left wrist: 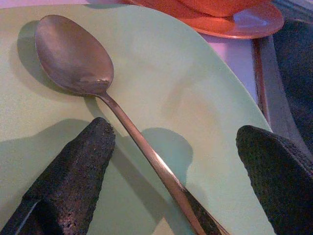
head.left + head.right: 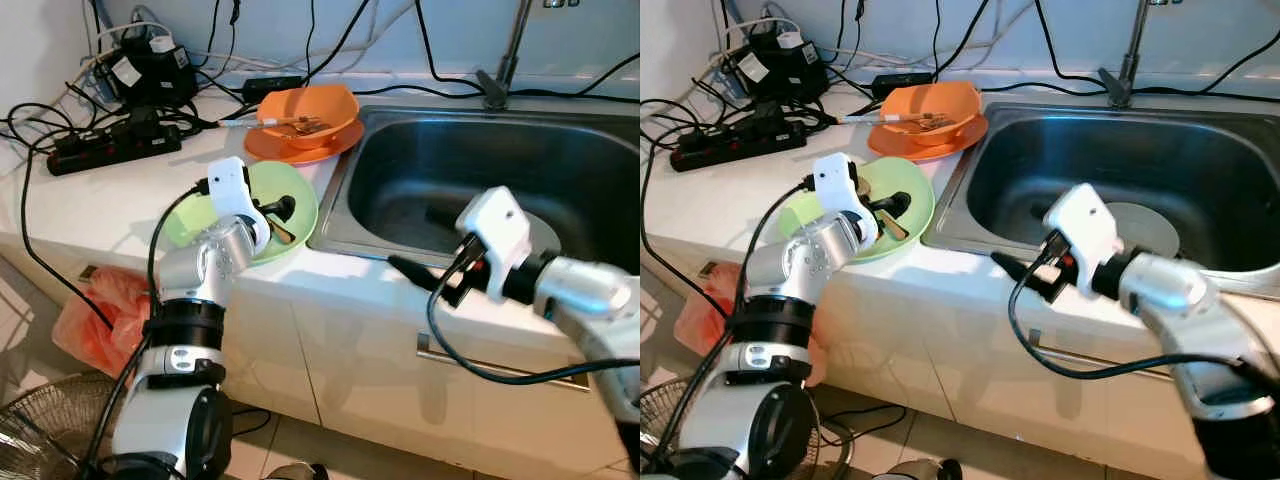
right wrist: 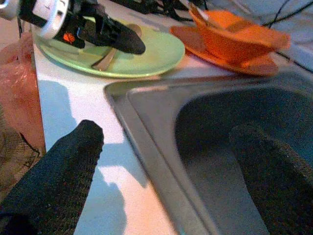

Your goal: Kitchen organization

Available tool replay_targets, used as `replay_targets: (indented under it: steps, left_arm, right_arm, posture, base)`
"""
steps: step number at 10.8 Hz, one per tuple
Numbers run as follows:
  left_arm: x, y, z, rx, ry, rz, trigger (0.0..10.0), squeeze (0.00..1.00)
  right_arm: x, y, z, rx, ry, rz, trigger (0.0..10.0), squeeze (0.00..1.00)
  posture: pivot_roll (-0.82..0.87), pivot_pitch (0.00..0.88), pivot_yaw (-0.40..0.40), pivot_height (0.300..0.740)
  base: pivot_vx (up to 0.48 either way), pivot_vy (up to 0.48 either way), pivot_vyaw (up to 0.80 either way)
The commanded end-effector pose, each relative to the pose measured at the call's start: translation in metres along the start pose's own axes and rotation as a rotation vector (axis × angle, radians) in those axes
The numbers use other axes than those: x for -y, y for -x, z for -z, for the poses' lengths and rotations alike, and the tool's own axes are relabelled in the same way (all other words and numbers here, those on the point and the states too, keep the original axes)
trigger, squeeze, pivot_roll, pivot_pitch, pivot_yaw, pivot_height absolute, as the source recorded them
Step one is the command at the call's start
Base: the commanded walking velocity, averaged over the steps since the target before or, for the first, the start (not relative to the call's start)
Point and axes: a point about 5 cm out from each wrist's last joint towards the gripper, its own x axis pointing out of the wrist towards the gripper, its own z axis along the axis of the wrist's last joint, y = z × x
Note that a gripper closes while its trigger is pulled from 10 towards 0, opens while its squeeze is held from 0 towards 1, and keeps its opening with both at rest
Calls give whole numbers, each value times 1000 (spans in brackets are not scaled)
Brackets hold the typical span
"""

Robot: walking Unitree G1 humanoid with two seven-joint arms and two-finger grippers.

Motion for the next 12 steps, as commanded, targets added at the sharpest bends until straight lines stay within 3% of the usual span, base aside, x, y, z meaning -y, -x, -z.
replay_targets:
  steps: [1,2,3,5,6,7,10,11,12]
  left_arm:
    - [-4,-2,22,-96,37,2,6588,0]
    - [-8,-3,28,-136,142,-7,0,0]
    - [-16,-4,35,-171,205,-38,0,0]
    - [-29,-5,38,-183,254,-97,0,0]
    - [-31,-6,34,-205,259,-136,9412,0]
    - [-30,-8,30,-214,272,-144,10000,0]
    - [-23,-12,4,-180,348,-132,10000,0]
    - [-23,-13,1,-163,385,-126,0,0]
    - [-24,-13,2,-178,393,-130,0,0]
  right_arm:
    - [2,0,-5,15,29,-7,10000,0]
    - [1,-1,-9,28,45,-23,10000,0]
    - [-3,-1,-10,35,61,-46,10000,0]
    - [-7,0,-9,31,78,-66,10000,0]
    - [-9,1,-8,25,89,-72,10000,0]
    - [-10,2,-8,27,87,-76,10000,0]
    - [-16,2,-7,19,87,-117,10000,0]
    - [-18,1,-6,20,89,-121,10000,0]
    - [-21,1,-7,22,89,-127,10000,0]
  posture:
    - [38,33,134,740]
    - [41,30,133,740]
    - [39,32,134,740]
    - [36,41,134,740]
    - [37,43,132,740]
    - [37,45,132,740]
    - [48,67,134,740]
    - [50,74,137,740]
    - [53,84,143,740]
  base:
    - [0,0,0]
    - [0,0,0]
    - [0,0,0]
    - [0,0,0]
    - [0,0,0]
    - [0,0,0]
    - [0,0,0]
    - [0,0,0]
    - [0,0,0]
